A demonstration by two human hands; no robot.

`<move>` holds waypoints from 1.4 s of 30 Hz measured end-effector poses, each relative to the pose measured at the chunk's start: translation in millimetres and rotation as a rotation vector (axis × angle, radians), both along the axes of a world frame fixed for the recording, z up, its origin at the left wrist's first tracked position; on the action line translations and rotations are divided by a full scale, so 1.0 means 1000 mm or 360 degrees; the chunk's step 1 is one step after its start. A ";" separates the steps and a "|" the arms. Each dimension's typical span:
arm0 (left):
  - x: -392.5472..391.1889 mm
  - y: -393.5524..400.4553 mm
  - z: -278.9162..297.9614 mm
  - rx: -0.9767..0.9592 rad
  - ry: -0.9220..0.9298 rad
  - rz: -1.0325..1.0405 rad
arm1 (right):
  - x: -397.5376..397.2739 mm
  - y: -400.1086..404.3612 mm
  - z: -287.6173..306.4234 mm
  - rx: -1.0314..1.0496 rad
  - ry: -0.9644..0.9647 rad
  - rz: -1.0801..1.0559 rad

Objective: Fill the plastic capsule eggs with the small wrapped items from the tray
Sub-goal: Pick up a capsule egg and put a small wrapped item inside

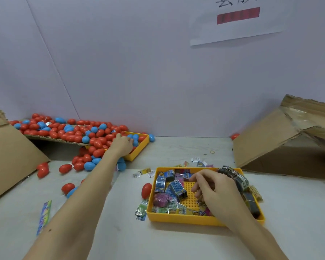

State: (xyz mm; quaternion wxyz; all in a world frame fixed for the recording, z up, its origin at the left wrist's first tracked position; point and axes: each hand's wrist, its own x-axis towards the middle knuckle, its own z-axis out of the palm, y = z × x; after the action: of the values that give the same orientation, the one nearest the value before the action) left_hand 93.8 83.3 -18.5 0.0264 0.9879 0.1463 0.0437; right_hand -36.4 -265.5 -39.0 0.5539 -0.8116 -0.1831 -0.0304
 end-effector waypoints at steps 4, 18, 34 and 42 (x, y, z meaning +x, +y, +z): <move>0.007 0.001 -0.004 0.0103 -0.0075 -0.0004 | 0.001 0.001 0.000 0.0008 0.0023 -0.0033; -0.124 -0.133 0.017 -0.0886 -0.0825 -0.0616 | -0.001 0.000 0.003 -0.0057 0.0042 -0.0214; -0.174 -0.174 -0.009 -0.1335 -0.0911 -0.0794 | -0.013 -0.005 0.019 -0.1366 -0.0078 -0.0202; -0.179 -0.181 -0.007 -0.1341 -0.0847 -0.0856 | -0.011 -0.005 0.013 -0.1115 -0.0304 -0.0245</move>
State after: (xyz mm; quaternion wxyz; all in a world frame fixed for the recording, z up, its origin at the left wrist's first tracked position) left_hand -84.7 -97.8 -25.6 0.4645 0.8496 -0.1173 0.2207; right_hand -47.1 -270.8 -26.2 0.2191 -0.9569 -0.1718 -0.0831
